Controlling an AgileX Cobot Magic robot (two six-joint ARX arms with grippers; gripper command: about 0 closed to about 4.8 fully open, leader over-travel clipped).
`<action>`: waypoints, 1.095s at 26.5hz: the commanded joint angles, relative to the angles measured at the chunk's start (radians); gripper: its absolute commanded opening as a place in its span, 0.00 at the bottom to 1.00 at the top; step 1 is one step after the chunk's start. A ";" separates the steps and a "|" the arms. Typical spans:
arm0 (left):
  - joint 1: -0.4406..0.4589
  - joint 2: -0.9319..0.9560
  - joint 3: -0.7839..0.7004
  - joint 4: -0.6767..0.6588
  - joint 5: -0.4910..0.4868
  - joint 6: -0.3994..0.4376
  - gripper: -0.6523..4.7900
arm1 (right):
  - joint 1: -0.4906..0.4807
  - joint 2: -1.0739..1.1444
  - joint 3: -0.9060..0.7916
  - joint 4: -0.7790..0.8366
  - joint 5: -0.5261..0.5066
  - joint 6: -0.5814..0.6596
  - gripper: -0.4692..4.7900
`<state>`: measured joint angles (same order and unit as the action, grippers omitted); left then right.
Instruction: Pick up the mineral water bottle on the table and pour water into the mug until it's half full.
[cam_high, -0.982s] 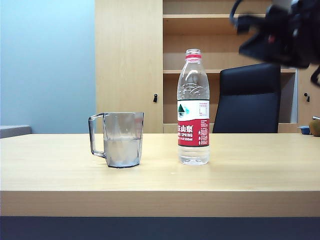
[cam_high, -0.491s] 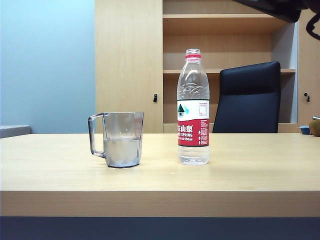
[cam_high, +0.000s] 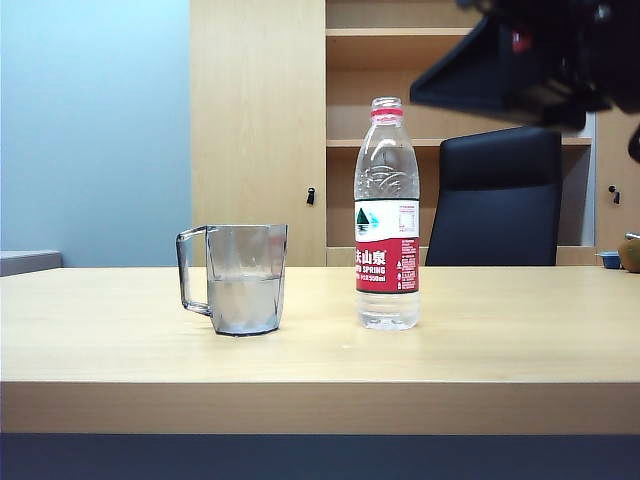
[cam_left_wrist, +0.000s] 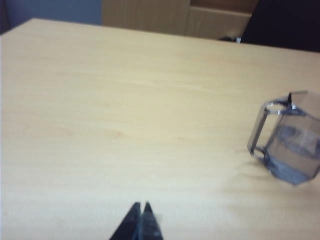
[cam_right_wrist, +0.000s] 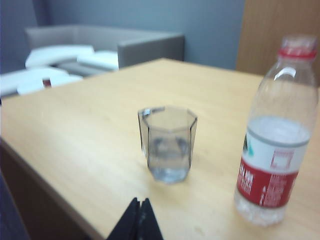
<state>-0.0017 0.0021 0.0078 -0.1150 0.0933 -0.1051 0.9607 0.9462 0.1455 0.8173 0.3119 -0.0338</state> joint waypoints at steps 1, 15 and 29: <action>0.000 0.001 0.002 -0.035 -0.003 0.000 0.11 | 0.000 -0.003 0.003 -0.054 0.001 0.004 0.07; 0.000 0.001 0.002 -0.036 -0.003 0.000 0.11 | -0.160 -0.258 0.000 -0.350 -0.084 -0.008 0.07; 0.000 0.001 0.002 -0.036 -0.003 0.000 0.11 | -0.847 -0.900 -0.004 -0.873 -0.240 0.004 0.07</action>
<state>-0.0017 0.0021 0.0074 -0.1574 0.0929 -0.1051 0.1520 0.0715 0.1413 -0.0280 0.0708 -0.0334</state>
